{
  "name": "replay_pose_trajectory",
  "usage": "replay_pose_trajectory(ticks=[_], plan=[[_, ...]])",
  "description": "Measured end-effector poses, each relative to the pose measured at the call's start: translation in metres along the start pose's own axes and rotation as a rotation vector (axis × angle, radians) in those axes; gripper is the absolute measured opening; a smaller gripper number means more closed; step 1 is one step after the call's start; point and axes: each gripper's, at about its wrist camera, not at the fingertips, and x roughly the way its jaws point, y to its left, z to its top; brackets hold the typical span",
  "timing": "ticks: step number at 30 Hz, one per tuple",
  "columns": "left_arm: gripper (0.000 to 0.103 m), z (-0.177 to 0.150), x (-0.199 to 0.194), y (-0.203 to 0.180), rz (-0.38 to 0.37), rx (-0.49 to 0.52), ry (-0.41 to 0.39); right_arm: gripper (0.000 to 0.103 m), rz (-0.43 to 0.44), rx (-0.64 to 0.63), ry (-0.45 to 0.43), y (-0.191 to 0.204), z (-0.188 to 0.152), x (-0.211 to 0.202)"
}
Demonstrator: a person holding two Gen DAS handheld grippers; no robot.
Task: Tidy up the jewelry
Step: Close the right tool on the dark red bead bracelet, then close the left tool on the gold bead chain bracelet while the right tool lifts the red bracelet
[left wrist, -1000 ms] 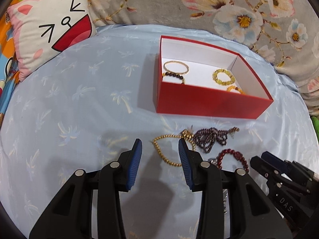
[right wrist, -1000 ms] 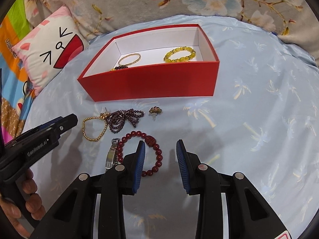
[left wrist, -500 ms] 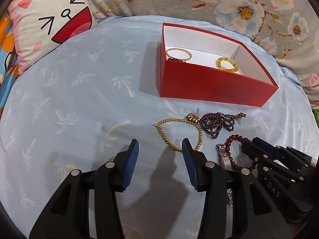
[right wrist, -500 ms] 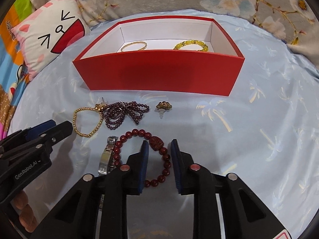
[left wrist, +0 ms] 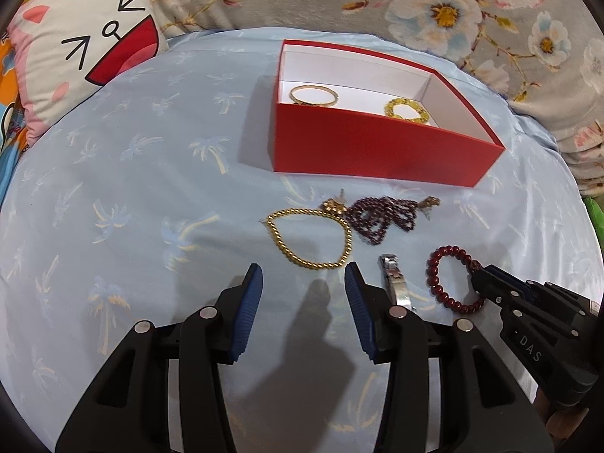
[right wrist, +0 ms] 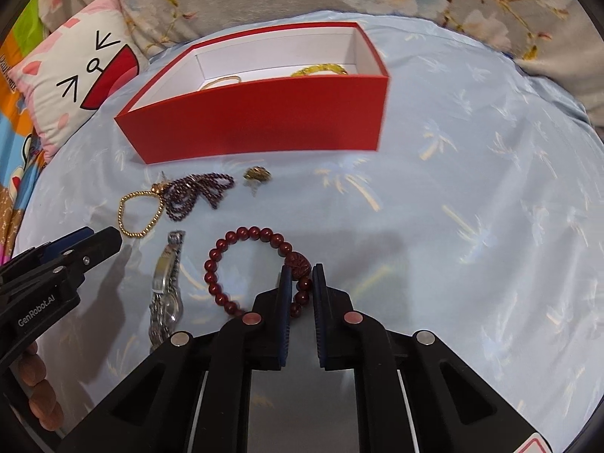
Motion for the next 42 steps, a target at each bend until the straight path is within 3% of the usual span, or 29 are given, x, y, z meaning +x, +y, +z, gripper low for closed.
replay_pose_trajectory(ticks=[11, 19, 30, 33, 35, 38, 42], plan=[[0.045, -0.005, 0.005, 0.004, 0.017, -0.020, 0.013, 0.008, 0.004, 0.043, 0.017, -0.014, -0.024, -0.016], [0.045, 0.011, 0.014, 0.023, 0.039, -0.065, 0.000, 0.008, 0.021, 0.041, 0.017, -0.014, -0.023, -0.014], [0.042, 0.023, 0.031, 0.016, 0.062, -0.046, -0.016, 0.008, 0.025, 0.040, 0.017, -0.013, -0.020, -0.012], [0.030, 0.023, 0.033, 0.012, 0.085, -0.023, -0.030, 0.008, 0.028, 0.043, 0.019, -0.013, -0.019, -0.012], [0.016, 0.023, 0.033, 0.012, 0.092, -0.016, -0.038, 0.008, 0.028, 0.044, 0.019, -0.013, -0.018, -0.011], [0.003, 0.023, 0.032, 0.016, 0.073, -0.027, -0.037, 0.008, 0.028, 0.044, 0.019, -0.013, -0.018, -0.011], [0.003, 0.022, 0.030, 0.018, 0.042, -0.027, -0.026, 0.008, 0.039, 0.054, 0.022, -0.014, -0.018, -0.011]])
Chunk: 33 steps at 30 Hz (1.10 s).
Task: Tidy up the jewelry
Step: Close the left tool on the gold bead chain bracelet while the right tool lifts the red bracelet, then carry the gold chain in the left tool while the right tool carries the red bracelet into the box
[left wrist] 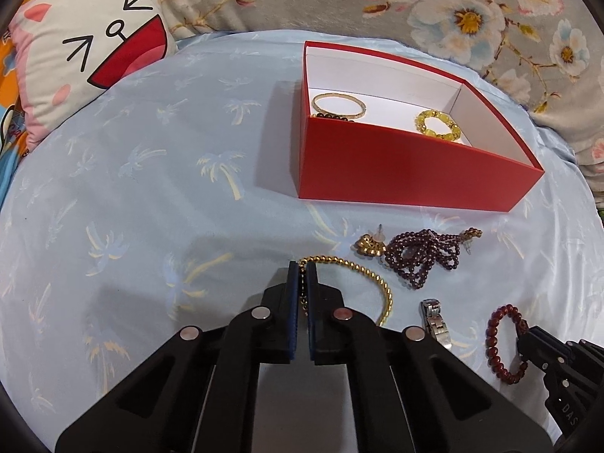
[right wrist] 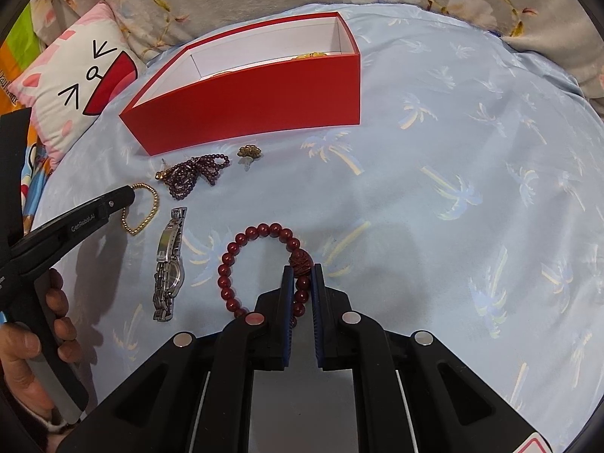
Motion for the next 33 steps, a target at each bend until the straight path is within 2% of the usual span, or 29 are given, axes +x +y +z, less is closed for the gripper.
replay_pose_trajectory(ticks=[8, 20, 27, 33], plan=[[0.003, -0.001, -0.025, -0.003, -0.058, -0.007, -0.015, 0.007, 0.027, -0.001, -0.042, 0.007, 0.005, -0.018], [0.003, 0.017, -0.081, -0.015, -0.129, 0.011, -0.097, 0.007, 0.050, -0.038, -0.161, 0.019, 0.029, -0.063], [0.003, 0.045, -0.094, -0.023, -0.162, 0.022, -0.148, 0.007, 0.071, -0.033, -0.219, 0.016, 0.056, -0.079], [0.003, 0.082, -0.096, -0.036, -0.149, 0.049, -0.217, 0.007, 0.080, -0.041, -0.269, 0.017, 0.102, -0.083]])
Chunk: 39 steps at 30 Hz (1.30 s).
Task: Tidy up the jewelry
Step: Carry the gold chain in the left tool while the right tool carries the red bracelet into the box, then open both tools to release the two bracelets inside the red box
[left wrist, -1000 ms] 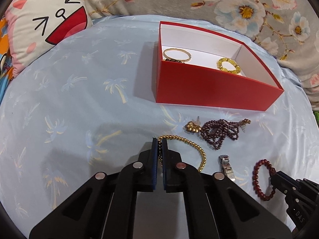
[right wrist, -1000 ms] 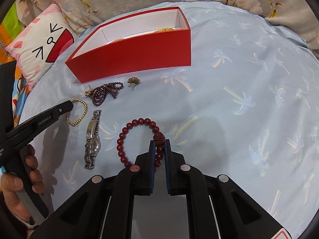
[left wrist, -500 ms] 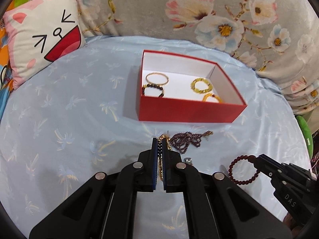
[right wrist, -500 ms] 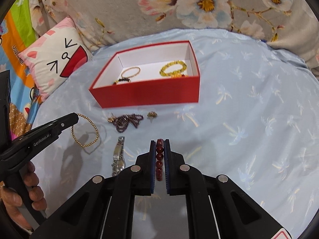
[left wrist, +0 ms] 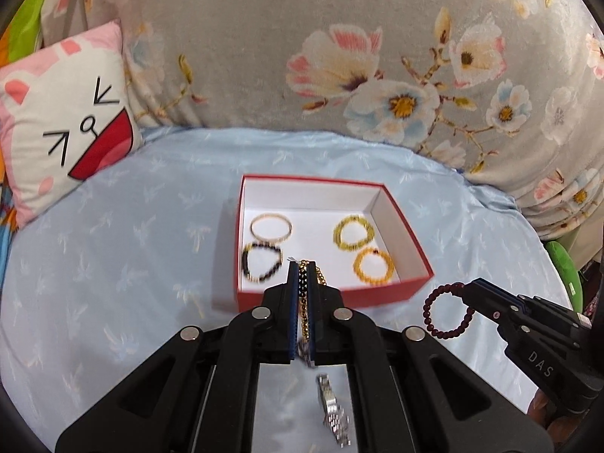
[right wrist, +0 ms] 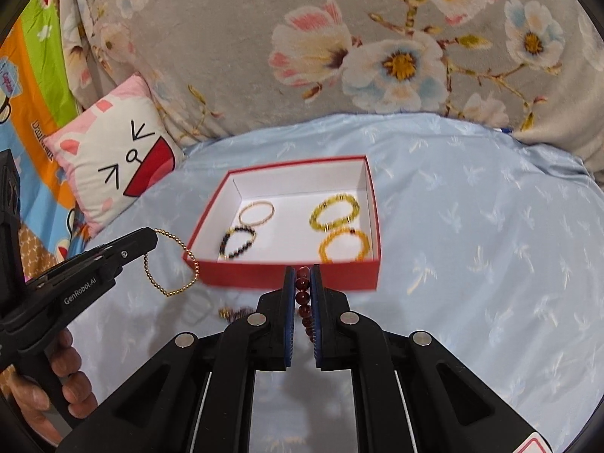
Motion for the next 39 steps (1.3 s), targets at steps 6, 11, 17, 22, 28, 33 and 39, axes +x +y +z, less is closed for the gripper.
replay_pose_trajectory(ticks=[6, 11, 17, 22, 28, 33, 39], plan=[[0.003, 0.030, 0.033, -0.006, 0.000, 0.000, -0.013, 0.007, -0.003, -0.015, -0.016, 0.005, 0.036, 0.030], [0.003, 0.041, 0.071, -0.009, -0.016, -0.015, 0.023, 0.007, 0.010, -0.022, -0.001, 0.012, 0.054, 0.060], [0.003, 0.042, 0.107, -0.009, -0.009, -0.010, 0.067, 0.007, 0.019, -0.005, 0.046, 0.011, 0.059, 0.101], [0.003, 0.039, 0.132, -0.001, -0.001, -0.021, 0.104, 0.007, 0.014, 0.008, 0.089, 0.005, 0.055, 0.129], [0.003, 0.035, 0.150, 0.006, 0.006, -0.036, 0.141, 0.007, 0.036, 0.026, 0.124, -0.001, 0.053, 0.152], [0.012, 0.032, 0.165, 0.008, 0.003, -0.063, 0.194, 0.022, -0.047, -0.015, 0.109, -0.003, 0.051, 0.162], [0.033, 0.035, 0.152, 0.019, 0.018, -0.102, 0.160, 0.031, -0.052, 0.028, 0.066, -0.018, 0.052, 0.137]])
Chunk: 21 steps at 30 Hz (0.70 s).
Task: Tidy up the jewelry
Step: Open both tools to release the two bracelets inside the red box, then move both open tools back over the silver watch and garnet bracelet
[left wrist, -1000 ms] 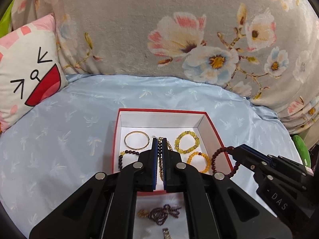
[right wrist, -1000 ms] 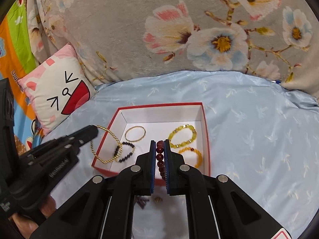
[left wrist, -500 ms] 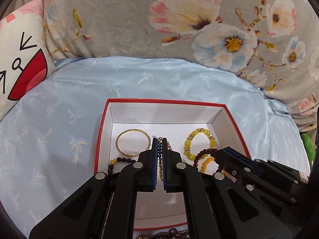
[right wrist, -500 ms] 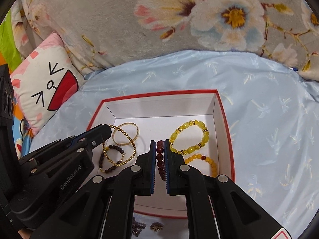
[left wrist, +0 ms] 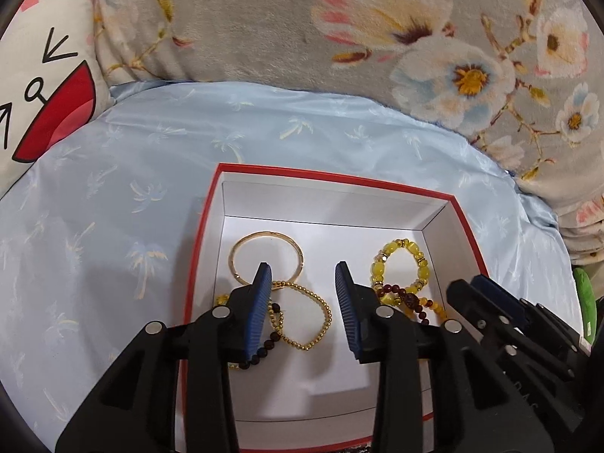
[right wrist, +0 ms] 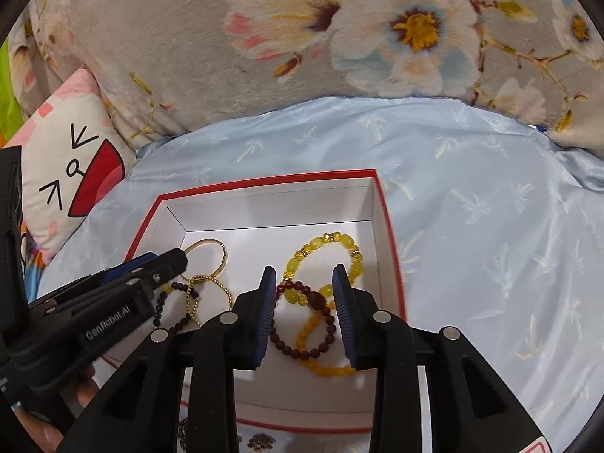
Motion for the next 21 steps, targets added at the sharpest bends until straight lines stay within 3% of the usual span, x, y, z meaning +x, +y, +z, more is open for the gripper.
replay_pose_trajectory(ticks=[11, 21], plan=[[0.034, -0.031, -0.047, 0.019, 0.061, 0.002, -0.038, 0.031, 0.006, -0.002, -0.003, -0.003, -0.036, -0.046], [0.035, -0.078, -0.075, 0.030, 0.089, 0.008, -0.013, 0.031, 0.025, -0.003, 0.036, -0.003, -0.083, -0.067]])
